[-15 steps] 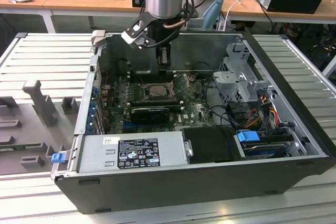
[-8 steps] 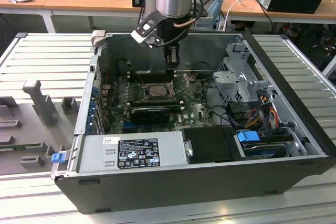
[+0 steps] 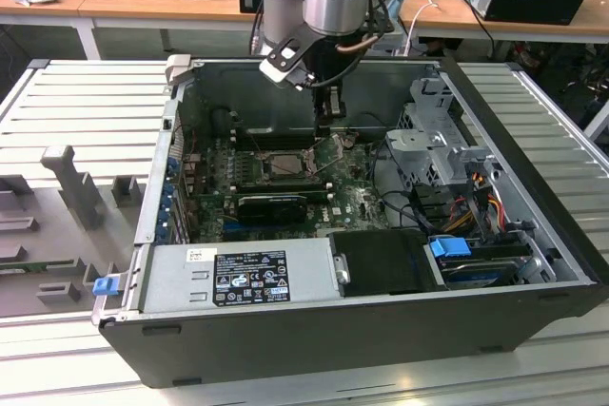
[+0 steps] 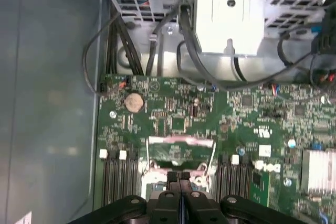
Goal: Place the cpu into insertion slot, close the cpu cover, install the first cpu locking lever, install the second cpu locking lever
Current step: 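Close the cpu cover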
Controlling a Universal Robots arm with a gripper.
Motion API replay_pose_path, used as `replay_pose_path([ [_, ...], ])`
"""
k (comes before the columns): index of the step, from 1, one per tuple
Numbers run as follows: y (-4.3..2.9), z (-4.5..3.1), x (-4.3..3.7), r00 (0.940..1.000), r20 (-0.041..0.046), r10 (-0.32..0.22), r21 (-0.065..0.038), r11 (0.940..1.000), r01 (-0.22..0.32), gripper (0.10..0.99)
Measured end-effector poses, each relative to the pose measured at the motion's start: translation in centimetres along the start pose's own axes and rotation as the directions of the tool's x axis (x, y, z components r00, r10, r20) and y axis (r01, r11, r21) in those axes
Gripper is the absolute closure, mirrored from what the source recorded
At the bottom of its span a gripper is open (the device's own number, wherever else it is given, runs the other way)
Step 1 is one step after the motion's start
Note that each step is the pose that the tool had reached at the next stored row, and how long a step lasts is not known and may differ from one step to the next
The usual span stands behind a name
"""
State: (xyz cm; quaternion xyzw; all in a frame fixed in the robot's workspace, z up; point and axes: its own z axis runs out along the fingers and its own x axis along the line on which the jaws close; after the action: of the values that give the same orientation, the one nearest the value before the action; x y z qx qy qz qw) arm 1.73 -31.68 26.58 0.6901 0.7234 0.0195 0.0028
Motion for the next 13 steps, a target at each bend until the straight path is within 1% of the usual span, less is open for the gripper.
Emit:
replay_pose_path([
  [1, 0.43, 0.16, -0.02, 1.0000, -0.0002, 0.000, 0.000, 1.0000, 0.000, 0.980],
  [2, 0.99, 0.52, -0.06, 1.0000, 0.0018, 0.000, 0.000, 1.0000, 0.000, 0.980],
  [3, 1.91, 0.71, -0.11, 1.0000, 0.0042, 0.000, 0.000, 1.0000, 0.000, 0.980],
  [4, 2.67, 0.85, -0.14, 1.0000, 0.0042, 0.000, 0.000, 1.0000, 0.000, 0.980],
  [5, 3.31, 0.96, -0.18, 1.0000, 0.0043, 0.000, 0.000, 1.0000, 0.000, 0.980],
  [7, 4.33, 1.15, -0.22, 1.0000, 0.0051, 0.000, 0.000, 1.0000, 0.000, 0.980],
  [10, 4.82, 1.46, -0.26, 1.0000, 0.0054, 0.000, 0.000, 1.0000, 0.000, 0.980],
  [12, 4.79, 2.04, -0.43, 1.0000, 0.0056, 0.000, 0.000, 1.0000, 0.000, 0.980],
  [13, 4.79, 2.13, -0.51, 1.0000, 0.0057, 0.000, 0.001, 1.0000, 0.000, 0.980],
])
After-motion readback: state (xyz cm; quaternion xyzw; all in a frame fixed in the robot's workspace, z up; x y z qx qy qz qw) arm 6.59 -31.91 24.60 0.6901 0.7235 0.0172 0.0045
